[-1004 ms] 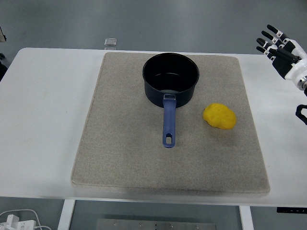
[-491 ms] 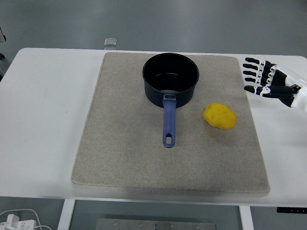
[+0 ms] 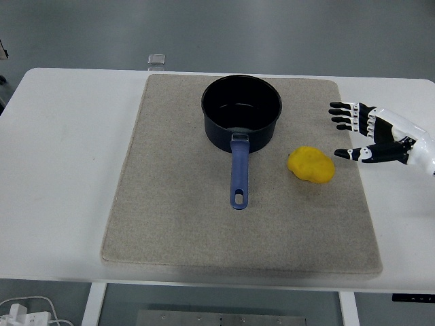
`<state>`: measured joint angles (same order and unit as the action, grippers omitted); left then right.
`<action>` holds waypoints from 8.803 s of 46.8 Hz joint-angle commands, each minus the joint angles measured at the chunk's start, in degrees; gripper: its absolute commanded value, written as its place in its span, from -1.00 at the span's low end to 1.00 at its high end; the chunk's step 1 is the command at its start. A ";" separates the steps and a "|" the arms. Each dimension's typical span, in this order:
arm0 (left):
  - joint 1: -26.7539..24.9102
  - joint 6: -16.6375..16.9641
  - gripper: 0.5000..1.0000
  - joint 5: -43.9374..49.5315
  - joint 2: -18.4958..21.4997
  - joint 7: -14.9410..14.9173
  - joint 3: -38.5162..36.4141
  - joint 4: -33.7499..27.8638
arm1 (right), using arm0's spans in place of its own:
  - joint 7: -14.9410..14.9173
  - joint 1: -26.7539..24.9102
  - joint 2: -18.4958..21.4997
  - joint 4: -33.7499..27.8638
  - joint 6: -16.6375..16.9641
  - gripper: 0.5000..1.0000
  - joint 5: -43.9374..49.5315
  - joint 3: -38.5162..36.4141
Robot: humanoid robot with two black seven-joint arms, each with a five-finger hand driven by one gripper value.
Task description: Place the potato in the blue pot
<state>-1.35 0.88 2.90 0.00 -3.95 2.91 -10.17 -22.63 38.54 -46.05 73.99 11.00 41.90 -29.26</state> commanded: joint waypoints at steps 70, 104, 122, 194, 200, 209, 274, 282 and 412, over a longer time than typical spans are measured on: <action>-0.40 0.00 0.99 0.09 0.00 -0.01 0.17 0.32 | -3.56 -1.18 10.72 -5.96 -13.38 0.70 17.87 5.44; -0.32 0.09 0.99 0.09 0.00 -0.01 0.17 0.41 | -4.35 -2.33 12.48 -7.99 -13.29 -1.00 17.78 6.59; -0.31 0.09 0.99 0.09 0.00 -0.01 0.17 0.41 | -4.18 -2.06 12.48 -8.08 -16.54 -1.00 17.69 6.59; -0.58 0.00 0.99 0.00 0.00 -0.01 0.08 -0.03 | -3.56 7.42 8.53 -8.08 -15.22 -1.00 14.71 7.46; -0.84 0.09 0.99 0.00 0.00 -0.01 0.08 -0.03 | -3.48 11.55 8.17 -8.08 -14.87 -1.00 12.95 10.10; -0.84 0.00 0.99 0.00 0.00 -0.01 0.08 0.15 | -3.30 16.74 8.26 -8.34 -14.78 -1.00 11.19 13.52; -0.75 0.09 0.99 0.18 0.00 -0.01 0.26 0.41 | -1.89 27.12 38.14 -34.62 -14.25 -1.00 7.24 23.81; -0.75 0.00 0.99 0.18 0.00 -0.01 0.17 0.41 | -1.89 26.68 38.49 -36.20 -14.34 -1.00 7.15 23.64; -0.67 0.00 0.99 0.18 0.00 -0.01 0.17 0.50 | 9.89 23.16 35.77 -45.26 -15.05 0.65 -44.71 0.26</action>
<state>-2.02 0.92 3.08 0.00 -3.96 3.08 -9.71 -12.16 61.64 -10.27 28.82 -3.98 -2.79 -29.09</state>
